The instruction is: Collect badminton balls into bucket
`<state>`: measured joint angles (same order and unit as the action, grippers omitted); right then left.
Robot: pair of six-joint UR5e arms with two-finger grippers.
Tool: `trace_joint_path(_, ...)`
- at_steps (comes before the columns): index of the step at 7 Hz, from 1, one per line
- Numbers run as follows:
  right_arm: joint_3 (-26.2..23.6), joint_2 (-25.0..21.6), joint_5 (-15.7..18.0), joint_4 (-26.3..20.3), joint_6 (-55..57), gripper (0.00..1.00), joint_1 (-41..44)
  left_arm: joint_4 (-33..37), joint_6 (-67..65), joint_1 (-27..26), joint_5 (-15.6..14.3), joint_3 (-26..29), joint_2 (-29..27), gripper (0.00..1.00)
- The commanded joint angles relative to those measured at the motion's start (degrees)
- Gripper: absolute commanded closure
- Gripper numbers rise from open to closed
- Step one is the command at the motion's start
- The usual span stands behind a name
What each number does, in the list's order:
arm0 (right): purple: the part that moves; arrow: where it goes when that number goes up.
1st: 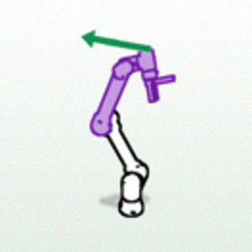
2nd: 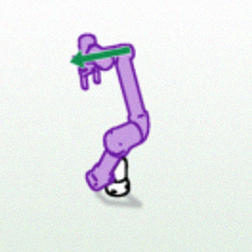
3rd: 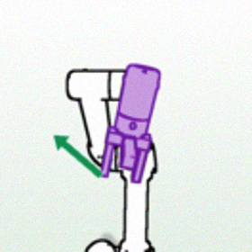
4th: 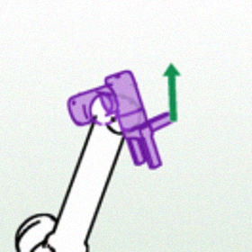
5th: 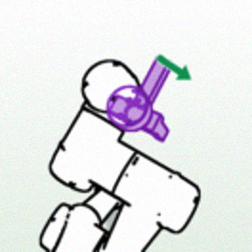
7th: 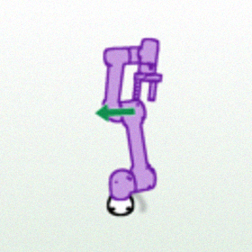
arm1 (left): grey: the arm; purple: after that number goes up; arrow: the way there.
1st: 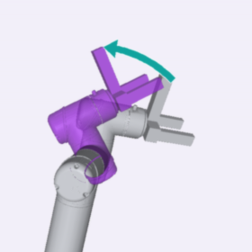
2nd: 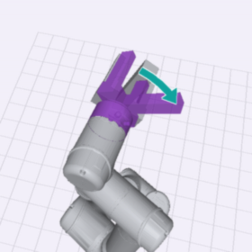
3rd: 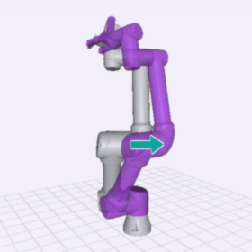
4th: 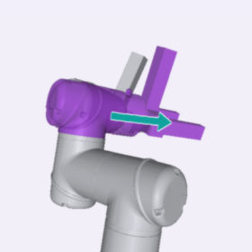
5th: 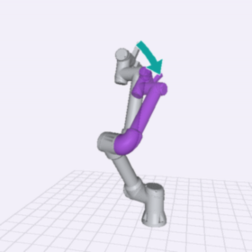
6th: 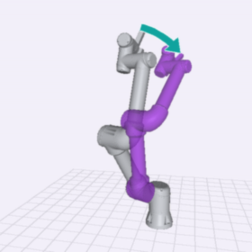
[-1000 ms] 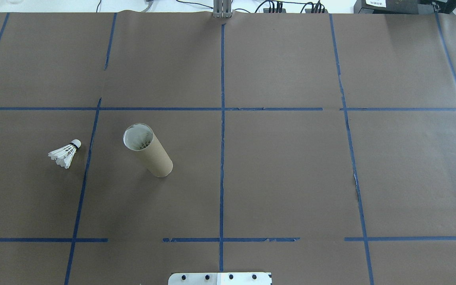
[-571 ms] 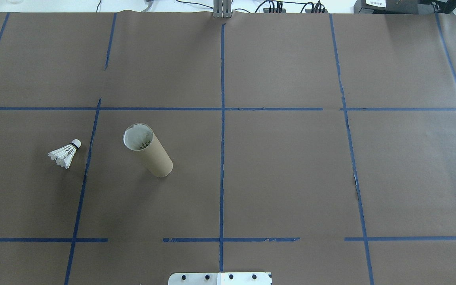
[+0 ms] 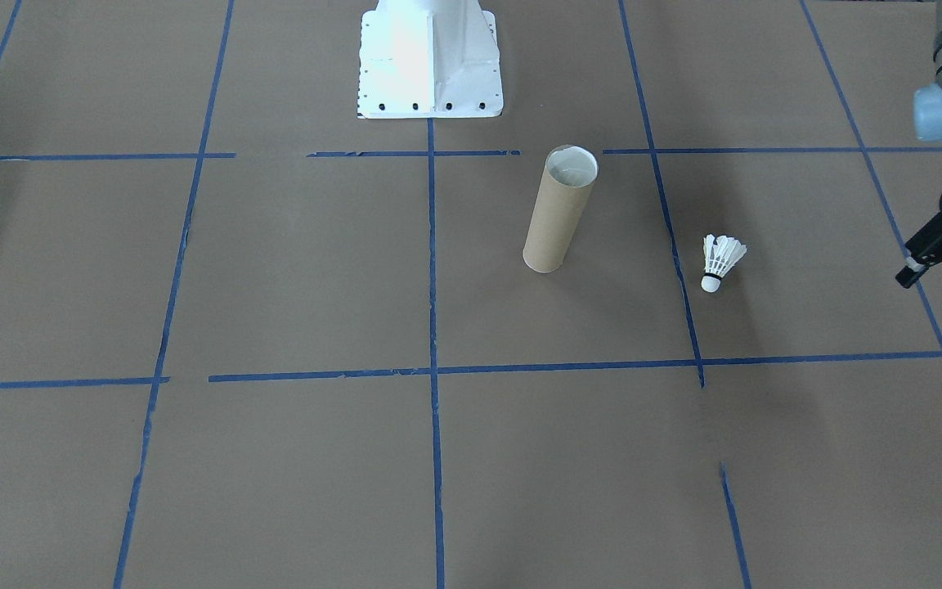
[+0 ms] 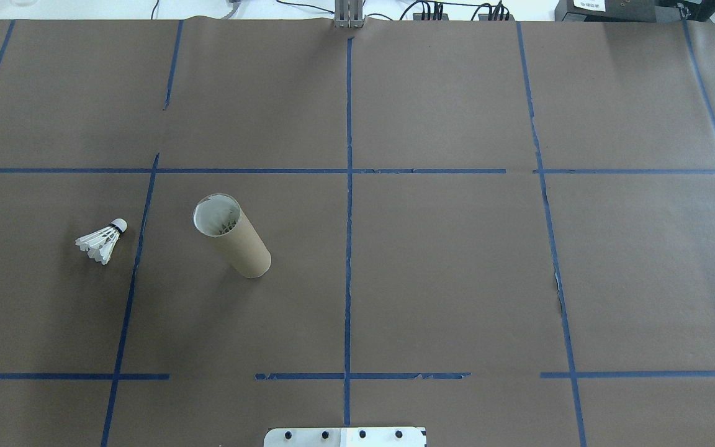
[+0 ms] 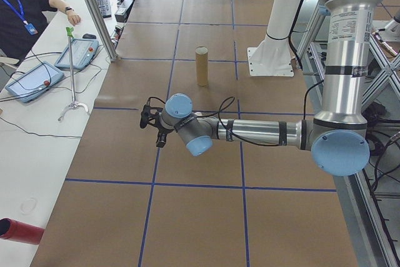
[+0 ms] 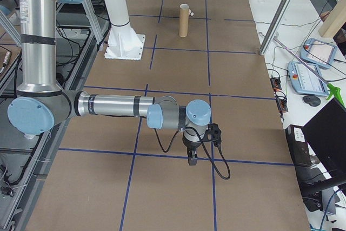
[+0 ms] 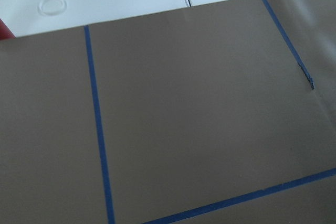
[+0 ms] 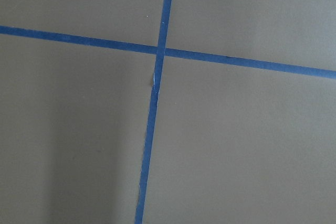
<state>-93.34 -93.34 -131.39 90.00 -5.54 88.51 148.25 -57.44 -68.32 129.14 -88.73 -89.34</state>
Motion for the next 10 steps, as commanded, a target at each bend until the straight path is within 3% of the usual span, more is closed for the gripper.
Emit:
trace_joint_path(1,0.0,0.0,0.0,0.0,0.0,0.0,0.0,10.2,-26.5,11.0,-5.6,-5.5,5.5,0.0)
trace_joint_path(2,0.0,0.0,0.0,0.0,0.0,0.0,0.0,11.9,-35.6,14.6,-6.9,-8.8,7.4,0.0)
trace_joint_path(4,0.0,0.0,0.0,0.0,0.0,0.0,0.0,11.8,-53.9,25.0,-21.0,-12.1,8.0,0.0)
trace_joint_path(6,0.0,0.0,0.0,0.0,0.0,0.0,0.0,11.7,-58.3,28.3,-27.7,-10.8,7.8,0.0)
trace_joint_path(10,0.0,0.0,0.0,0.0,0.0,0.0,0.0,11.4,-58.5,28.5,-27.5,-7.7,6.0,0.0)
